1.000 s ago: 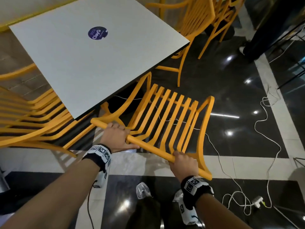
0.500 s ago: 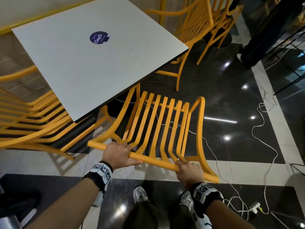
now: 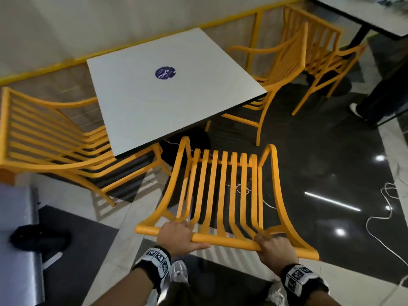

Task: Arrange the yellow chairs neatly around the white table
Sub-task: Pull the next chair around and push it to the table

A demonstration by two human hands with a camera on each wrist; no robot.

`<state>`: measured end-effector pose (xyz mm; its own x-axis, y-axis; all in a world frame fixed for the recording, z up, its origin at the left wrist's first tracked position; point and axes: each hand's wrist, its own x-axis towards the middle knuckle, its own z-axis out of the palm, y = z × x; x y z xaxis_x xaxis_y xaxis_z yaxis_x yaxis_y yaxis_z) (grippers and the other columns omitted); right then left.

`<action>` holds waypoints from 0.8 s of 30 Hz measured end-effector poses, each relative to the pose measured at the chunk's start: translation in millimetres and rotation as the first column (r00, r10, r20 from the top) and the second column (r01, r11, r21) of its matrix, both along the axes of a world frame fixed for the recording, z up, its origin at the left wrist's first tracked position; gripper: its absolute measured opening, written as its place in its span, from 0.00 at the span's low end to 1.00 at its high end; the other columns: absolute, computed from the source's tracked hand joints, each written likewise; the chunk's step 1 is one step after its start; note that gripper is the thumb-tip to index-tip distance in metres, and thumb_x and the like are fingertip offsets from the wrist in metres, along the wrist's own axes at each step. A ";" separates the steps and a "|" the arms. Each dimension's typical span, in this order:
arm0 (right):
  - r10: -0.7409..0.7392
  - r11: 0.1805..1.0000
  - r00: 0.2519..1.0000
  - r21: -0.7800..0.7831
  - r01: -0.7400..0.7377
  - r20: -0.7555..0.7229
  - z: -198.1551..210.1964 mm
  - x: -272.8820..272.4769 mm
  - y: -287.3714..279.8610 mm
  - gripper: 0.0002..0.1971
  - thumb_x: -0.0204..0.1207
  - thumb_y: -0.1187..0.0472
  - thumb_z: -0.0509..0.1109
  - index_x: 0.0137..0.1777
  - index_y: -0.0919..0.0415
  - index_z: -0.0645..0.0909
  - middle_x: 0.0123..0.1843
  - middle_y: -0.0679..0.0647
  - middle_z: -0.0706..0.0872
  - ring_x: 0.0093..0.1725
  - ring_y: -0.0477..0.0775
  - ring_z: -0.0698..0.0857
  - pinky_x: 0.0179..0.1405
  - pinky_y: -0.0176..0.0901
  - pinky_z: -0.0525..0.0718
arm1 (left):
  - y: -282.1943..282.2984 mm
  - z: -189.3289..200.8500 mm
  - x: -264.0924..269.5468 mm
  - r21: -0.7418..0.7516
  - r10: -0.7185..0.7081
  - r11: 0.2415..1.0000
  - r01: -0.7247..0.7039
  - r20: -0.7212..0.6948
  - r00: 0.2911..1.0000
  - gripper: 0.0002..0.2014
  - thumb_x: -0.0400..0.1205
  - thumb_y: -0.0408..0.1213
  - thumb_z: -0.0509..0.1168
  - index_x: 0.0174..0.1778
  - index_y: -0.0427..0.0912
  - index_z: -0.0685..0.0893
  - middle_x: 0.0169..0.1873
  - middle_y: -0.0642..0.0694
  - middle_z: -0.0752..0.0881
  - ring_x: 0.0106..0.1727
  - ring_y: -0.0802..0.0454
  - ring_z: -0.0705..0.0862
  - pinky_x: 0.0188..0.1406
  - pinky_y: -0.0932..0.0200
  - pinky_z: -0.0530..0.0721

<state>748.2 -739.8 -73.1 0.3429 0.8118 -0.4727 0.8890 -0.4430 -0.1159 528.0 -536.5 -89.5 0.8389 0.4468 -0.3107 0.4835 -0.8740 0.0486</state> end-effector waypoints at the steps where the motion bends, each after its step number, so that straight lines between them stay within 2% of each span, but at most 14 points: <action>1: 0.022 1.000 1.000 0.005 -0.022 -0.009 -1.1 10.9 -6.6 0.16 0.43 0.61 0.84 0.28 0.48 0.81 0.17 0.51 0.79 0.11 0.51 0.75 0.09 0.37 0.58 | -13.5 0.4 4.6 0.001 0.023 1.000 -0.023 0.005 1.000 0.47 0.66 0.84 0.41 0.52 0.47 0.84 0.41 0.44 0.89 0.38 0.44 0.87 0.32 0.53 0.78; 4: 0.175 0.984 0.982 0.030 -0.178 0.076 18.3 40.2 -20.9 0.07 0.60 0.57 0.78 0.36 0.46 0.84 0.21 0.49 0.81 0.16 0.48 0.78 0.13 0.34 0.51 | -51.2 11.6 21.6 0.011 0.112 0.994 -0.112 -0.068 0.991 0.41 0.69 0.82 0.46 0.43 0.51 0.89 0.27 0.49 0.87 0.22 0.49 0.84 0.20 0.59 0.72; 5: 0.212 0.976 0.974 0.035 -0.215 0.075 22.2 50.0 -25.0 0.05 0.65 0.57 0.74 0.40 0.47 0.84 0.23 0.49 0.80 0.18 0.49 0.78 0.14 0.35 0.53 | -62.4 13.0 27.4 0.030 0.139 0.990 -0.137 -0.084 0.987 0.41 0.69 0.83 0.44 0.40 0.52 0.88 0.26 0.50 0.87 0.22 0.50 0.84 0.20 0.59 0.71; 6: 0.246 0.968 0.966 0.038 -0.249 0.077 20.4 61.9 -28.1 0.05 0.66 0.57 0.74 0.40 0.49 0.83 0.22 0.49 0.78 0.17 0.50 0.76 0.14 0.36 0.57 | -73.5 13.1 33.0 0.019 0.164 0.986 -0.163 -0.095 0.982 0.43 0.68 0.83 0.41 0.41 0.51 0.87 0.29 0.50 0.87 0.26 0.49 0.85 0.23 0.58 0.71; 8: 0.282 0.956 0.959 0.067 -0.284 0.033 18.9 81.2 -26.8 0.10 0.57 0.55 0.82 0.32 0.48 0.81 0.17 0.47 0.70 0.14 0.47 0.65 0.12 0.34 0.53 | -92.5 12.9 41.8 0.013 0.219 0.976 -0.219 -0.100 0.971 0.47 0.66 0.84 0.37 0.46 0.48 0.85 0.38 0.48 0.88 0.37 0.47 0.87 0.31 0.55 0.76; 9: 0.323 0.943 0.945 0.076 -0.325 0.045 23.3 87.8 -27.2 0.10 0.58 0.54 0.81 0.33 0.48 0.81 0.18 0.46 0.67 0.15 0.47 0.63 0.13 0.33 0.50 | -100.3 13.2 46.2 0.021 0.242 0.970 -0.241 -0.102 0.965 0.47 0.67 0.84 0.37 0.48 0.48 0.84 0.40 0.47 0.87 0.38 0.47 0.86 0.33 0.54 0.77; 11: 0.385 0.918 0.921 0.079 -0.388 0.054 29.8 101.0 -27.4 0.04 0.73 0.54 0.71 0.45 0.51 0.82 0.27 0.47 0.73 0.24 0.51 0.70 0.18 0.38 0.60 | -110.4 17.2 59.1 0.037 0.292 0.956 -0.290 -0.108 0.950 0.44 0.68 0.83 0.41 0.48 0.48 0.84 0.38 0.48 0.85 0.36 0.49 0.84 0.32 0.55 0.77; 12: 0.380 0.917 0.922 0.095 -0.387 0.078 29.6 108.5 -25.1 0.06 0.76 0.54 0.66 0.50 0.51 0.81 0.31 0.50 0.78 0.28 0.54 0.74 0.24 0.42 0.66 | -113.0 20.3 65.1 0.044 0.311 0.950 -0.308 -0.109 0.944 0.43 0.68 0.83 0.41 0.47 0.48 0.83 0.36 0.49 0.82 0.34 0.49 0.81 0.32 0.55 0.76; 13: 0.389 0.913 0.917 0.094 -0.397 0.090 30.5 115.3 -22.4 0.06 0.75 0.54 0.68 0.51 0.50 0.80 0.33 0.52 0.83 0.28 0.56 0.77 0.27 0.44 0.68 | -113.2 23.8 71.3 0.043 0.329 0.944 -0.326 -0.096 0.940 0.42 0.68 0.82 0.42 0.46 0.48 0.82 0.35 0.50 0.79 0.33 0.50 0.78 0.31 0.55 0.76; 14: 0.387 0.912 0.915 0.099 -0.398 0.114 33.8 121.5 -19.1 0.08 0.69 0.54 0.74 0.47 0.48 0.82 0.29 0.52 0.84 0.24 0.55 0.79 0.23 0.44 0.68 | -112.3 26.7 77.9 0.044 0.341 0.940 -0.338 -0.085 0.936 0.42 0.69 0.82 0.42 0.45 0.48 0.82 0.34 0.50 0.77 0.32 0.49 0.76 0.31 0.55 0.76; 16: 0.357 0.930 0.929 0.055 -0.363 0.100 31.4 135.3 -15.0 0.15 0.50 0.57 0.85 0.34 0.45 0.83 0.16 0.51 0.78 0.13 0.49 0.76 0.11 0.40 0.59 | -110.8 30.0 92.3 0.061 0.355 0.934 -0.351 -0.074 0.932 0.41 0.69 0.82 0.41 0.42 0.47 0.81 0.33 0.50 0.77 0.31 0.49 0.76 0.31 0.54 0.77; 17: 0.350 0.930 0.930 0.081 -0.359 0.110 24.3 146.8 -11.3 0.17 0.45 0.58 0.86 0.30 0.45 0.82 0.14 0.51 0.76 0.11 0.48 0.74 0.09 0.39 0.58 | -111.0 29.8 99.7 0.068 0.361 0.932 -0.357 -0.070 0.930 0.41 0.69 0.82 0.41 0.41 0.47 0.80 0.33 0.49 0.78 0.30 0.49 0.76 0.31 0.54 0.77; 20: 0.355 0.923 0.925 0.107 -0.370 0.133 21.7 169.4 -4.7 0.17 0.46 0.58 0.87 0.28 0.46 0.80 0.16 0.51 0.79 0.12 0.49 0.77 0.06 0.41 0.68 | -112.8 23.2 120.2 0.042 0.386 0.922 -0.384 -0.051 0.921 0.43 0.68 0.82 0.38 0.41 0.47 0.81 0.34 0.48 0.83 0.30 0.49 0.78 0.31 0.54 0.80; 24: 0.386 0.915 0.917 0.084 -0.395 0.106 11.1 196.8 6.4 0.19 0.42 0.56 0.88 0.31 0.49 0.84 0.20 0.49 0.82 0.15 0.52 0.80 0.10 0.42 0.75 | -107.5 -0.2 141.3 -0.010 0.382 0.924 -0.382 -0.034 0.924 0.45 0.69 0.82 0.35 0.43 0.47 0.82 0.36 0.48 0.85 0.30 0.51 0.80 0.28 0.56 0.79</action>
<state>945.0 -733.5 -62.0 0.0244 0.9311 -0.3639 0.9971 -0.0487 -0.0578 669.3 -644.0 -89.7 0.5954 0.7262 -0.3436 0.7821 -0.6218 0.0410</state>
